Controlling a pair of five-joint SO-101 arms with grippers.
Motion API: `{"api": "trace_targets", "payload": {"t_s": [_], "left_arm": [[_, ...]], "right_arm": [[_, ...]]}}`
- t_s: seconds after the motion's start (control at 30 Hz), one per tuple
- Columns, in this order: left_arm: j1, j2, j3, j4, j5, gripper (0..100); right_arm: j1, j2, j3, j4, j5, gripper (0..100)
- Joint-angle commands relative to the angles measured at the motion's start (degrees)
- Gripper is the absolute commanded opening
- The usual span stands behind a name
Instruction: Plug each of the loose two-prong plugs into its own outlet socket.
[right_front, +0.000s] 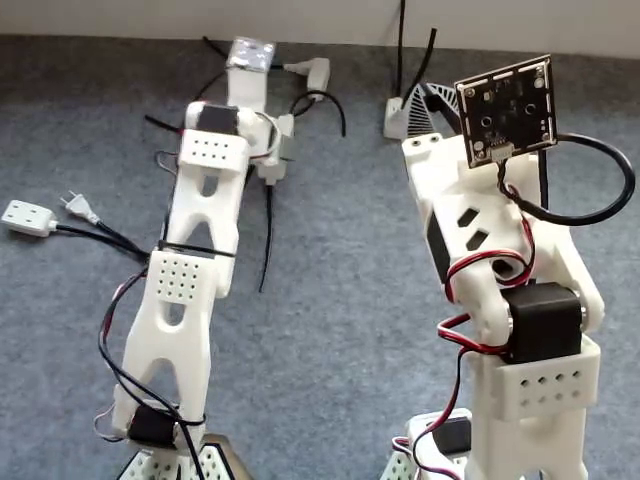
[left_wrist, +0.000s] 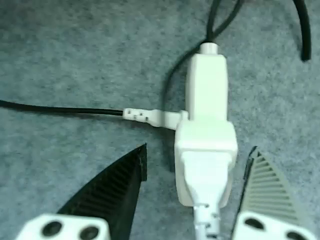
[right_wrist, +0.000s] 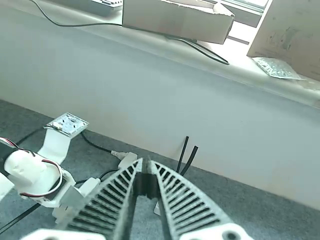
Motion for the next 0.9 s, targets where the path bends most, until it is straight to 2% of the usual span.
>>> {"api": "trace_targets", "payload": {"t_s": [0.0, 0.23, 0.47, 0.7, 0.87], "left_arm": [[-4.3, -6.5, -8.7, 5.4, 0.1, 31], [-16.6, -11.4, -8.7, 8.2, 0.1, 31], [-28.4, -11.2, -8.7, 16.3, 0.3, 31], [-41.4, -11.5, -0.9, 16.4, 10.0, 31], [-46.2, -11.6, 8.1, 16.4, 14.5, 31]], "right_arm": [[0.5, -1.1, -1.3, -0.9, 0.3, 0.6], [0.4, -1.4, -0.2, -1.0, 0.3, 0.6], [0.3, -1.2, 0.0, -1.0, 0.3, 0.6], [-1.8, -1.1, 0.2, -0.1, 0.5, 0.6], [-4.1, -1.1, 0.1, 0.9, 0.5, 0.6]]}}
